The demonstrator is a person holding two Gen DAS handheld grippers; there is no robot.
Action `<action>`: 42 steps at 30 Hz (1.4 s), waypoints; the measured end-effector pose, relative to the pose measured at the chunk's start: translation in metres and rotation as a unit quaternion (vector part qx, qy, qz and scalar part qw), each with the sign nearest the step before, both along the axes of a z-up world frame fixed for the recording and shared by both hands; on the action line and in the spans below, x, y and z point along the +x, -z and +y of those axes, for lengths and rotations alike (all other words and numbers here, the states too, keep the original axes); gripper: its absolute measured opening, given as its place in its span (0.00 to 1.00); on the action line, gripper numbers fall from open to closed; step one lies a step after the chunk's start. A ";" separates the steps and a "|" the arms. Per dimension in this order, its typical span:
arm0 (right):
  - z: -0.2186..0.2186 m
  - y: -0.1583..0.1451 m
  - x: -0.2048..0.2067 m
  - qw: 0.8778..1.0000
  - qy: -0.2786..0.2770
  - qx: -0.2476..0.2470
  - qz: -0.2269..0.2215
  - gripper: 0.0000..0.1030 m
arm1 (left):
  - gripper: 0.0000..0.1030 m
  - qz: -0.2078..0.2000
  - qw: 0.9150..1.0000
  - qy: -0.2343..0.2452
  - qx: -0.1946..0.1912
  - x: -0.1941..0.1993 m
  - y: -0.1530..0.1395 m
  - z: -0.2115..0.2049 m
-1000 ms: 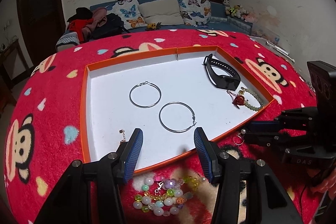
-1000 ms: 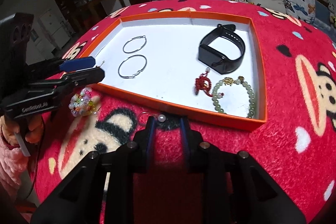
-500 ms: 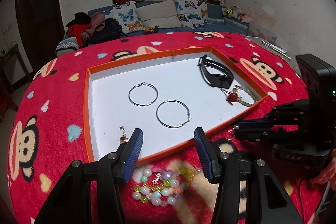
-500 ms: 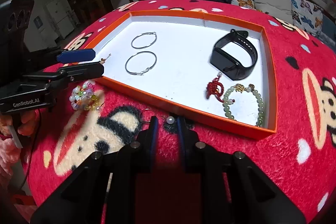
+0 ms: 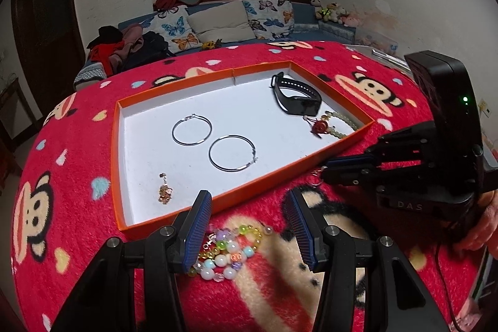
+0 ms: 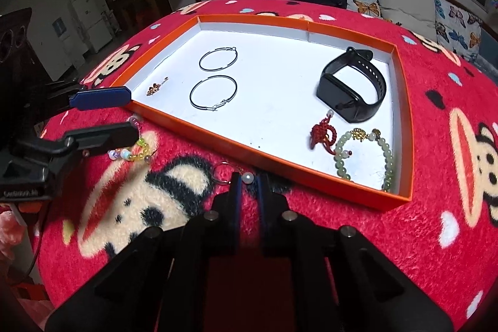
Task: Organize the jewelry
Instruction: 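Move the left tool to the small silver ring while the right tool approaches the pearl earring, then grasp the silver ring with the left tool while the right tool grasps the pearl stud earring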
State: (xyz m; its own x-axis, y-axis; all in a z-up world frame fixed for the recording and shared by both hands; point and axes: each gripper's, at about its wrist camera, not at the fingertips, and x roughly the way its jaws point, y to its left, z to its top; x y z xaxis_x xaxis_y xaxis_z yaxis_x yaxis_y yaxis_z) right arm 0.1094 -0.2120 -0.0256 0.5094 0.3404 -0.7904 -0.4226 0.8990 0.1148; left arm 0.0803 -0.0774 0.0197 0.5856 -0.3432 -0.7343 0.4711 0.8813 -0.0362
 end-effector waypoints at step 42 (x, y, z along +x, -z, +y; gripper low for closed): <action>-0.035 -0.008 -0.022 0.998 0.047 0.030 0.002 0.08 | 0.18 0.020 0.995 0.092 0.036 0.021 0.038 -0.081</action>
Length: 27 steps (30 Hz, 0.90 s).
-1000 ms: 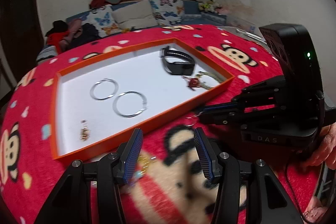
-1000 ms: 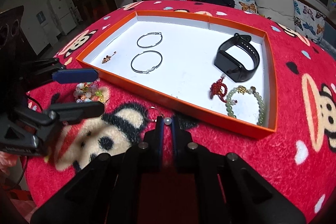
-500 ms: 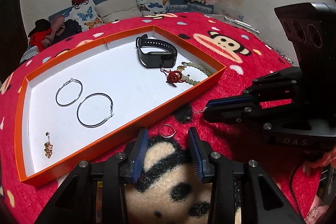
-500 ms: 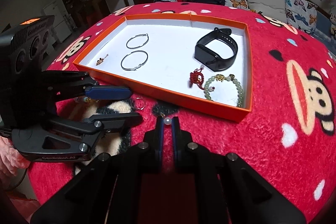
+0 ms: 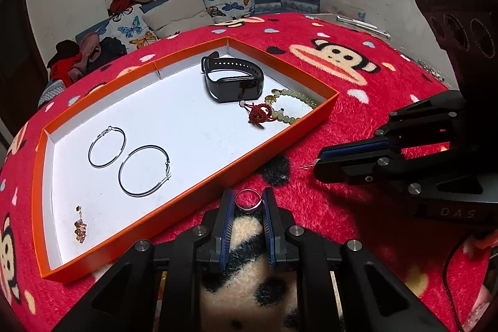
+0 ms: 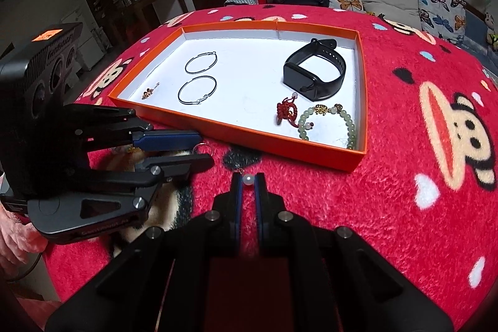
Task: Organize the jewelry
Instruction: 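Grasp the silver ring with the left tool while the right tool grasps the pearl stud earring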
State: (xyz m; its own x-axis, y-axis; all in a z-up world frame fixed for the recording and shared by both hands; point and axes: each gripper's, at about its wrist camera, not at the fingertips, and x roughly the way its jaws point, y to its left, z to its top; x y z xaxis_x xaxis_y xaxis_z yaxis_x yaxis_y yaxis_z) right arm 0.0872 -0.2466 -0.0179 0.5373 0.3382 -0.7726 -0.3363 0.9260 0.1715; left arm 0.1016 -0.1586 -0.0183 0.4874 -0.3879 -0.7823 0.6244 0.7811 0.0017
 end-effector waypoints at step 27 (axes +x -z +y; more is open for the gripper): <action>0.028 -0.011 0.060 1.000 0.002 0.006 -0.014 0.08 | 0.18 -0.007 0.993 -0.111 -0.040 0.040 -0.036 0.096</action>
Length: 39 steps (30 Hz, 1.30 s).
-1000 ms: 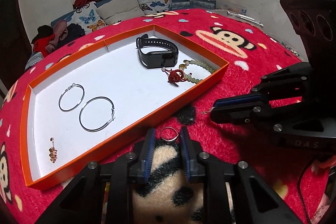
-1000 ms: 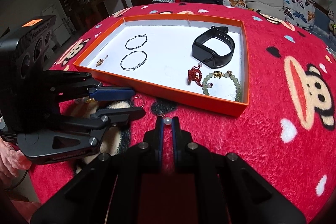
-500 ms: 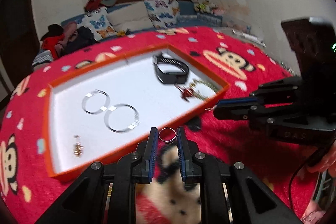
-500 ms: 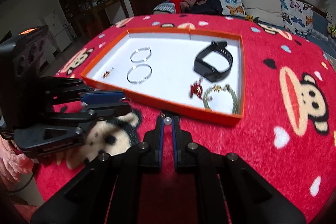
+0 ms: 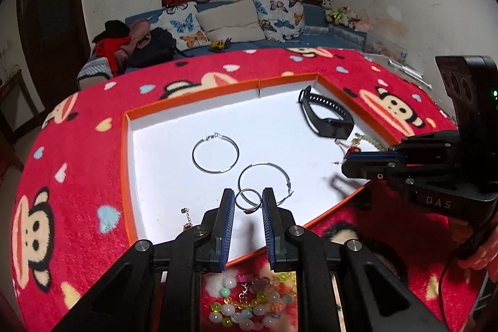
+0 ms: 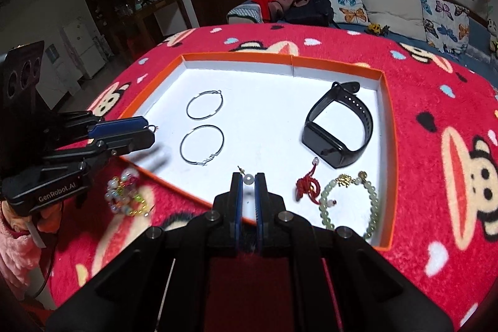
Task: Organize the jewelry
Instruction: 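Grasp the silver ring with the left tool while the right tool grasps the pearl stud earring, then carry the ring and pearl earring into the tray while opening both tools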
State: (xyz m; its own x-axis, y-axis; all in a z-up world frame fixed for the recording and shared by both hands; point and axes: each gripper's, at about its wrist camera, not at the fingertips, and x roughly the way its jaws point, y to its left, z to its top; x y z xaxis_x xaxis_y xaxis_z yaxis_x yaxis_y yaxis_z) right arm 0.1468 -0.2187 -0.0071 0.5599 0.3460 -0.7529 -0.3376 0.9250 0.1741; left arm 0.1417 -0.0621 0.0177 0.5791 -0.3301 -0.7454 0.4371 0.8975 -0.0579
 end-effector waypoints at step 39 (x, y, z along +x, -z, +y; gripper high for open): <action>0.028 -0.010 -0.052 1.000 -0.027 0.009 0.000 0.26 | 0.20 0.021 0.999 -0.033 -0.002 -0.065 -0.006 0.031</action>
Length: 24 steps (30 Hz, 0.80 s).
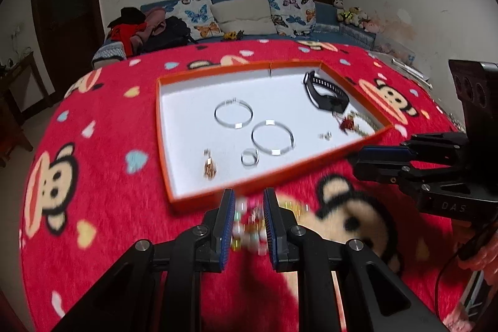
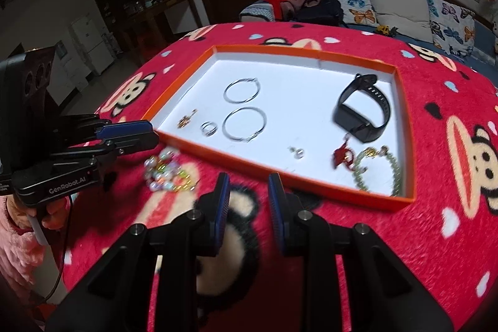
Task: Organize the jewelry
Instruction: 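Carry the ring and pearl earring into the tray while opening both tools, then lower the left tool onto the colorful bead bracelet and close on it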
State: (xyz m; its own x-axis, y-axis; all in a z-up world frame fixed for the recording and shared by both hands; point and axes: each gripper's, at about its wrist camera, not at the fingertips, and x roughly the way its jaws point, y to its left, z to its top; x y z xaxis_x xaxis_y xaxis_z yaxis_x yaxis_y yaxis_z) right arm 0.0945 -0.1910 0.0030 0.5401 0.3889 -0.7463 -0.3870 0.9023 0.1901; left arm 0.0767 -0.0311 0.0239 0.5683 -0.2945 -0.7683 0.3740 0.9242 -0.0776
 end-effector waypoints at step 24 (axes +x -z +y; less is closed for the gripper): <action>0.024 0.019 -0.007 0.999 -0.025 0.003 0.030 0.26 | 0.20 0.038 0.999 -0.011 0.018 -0.018 0.030 0.009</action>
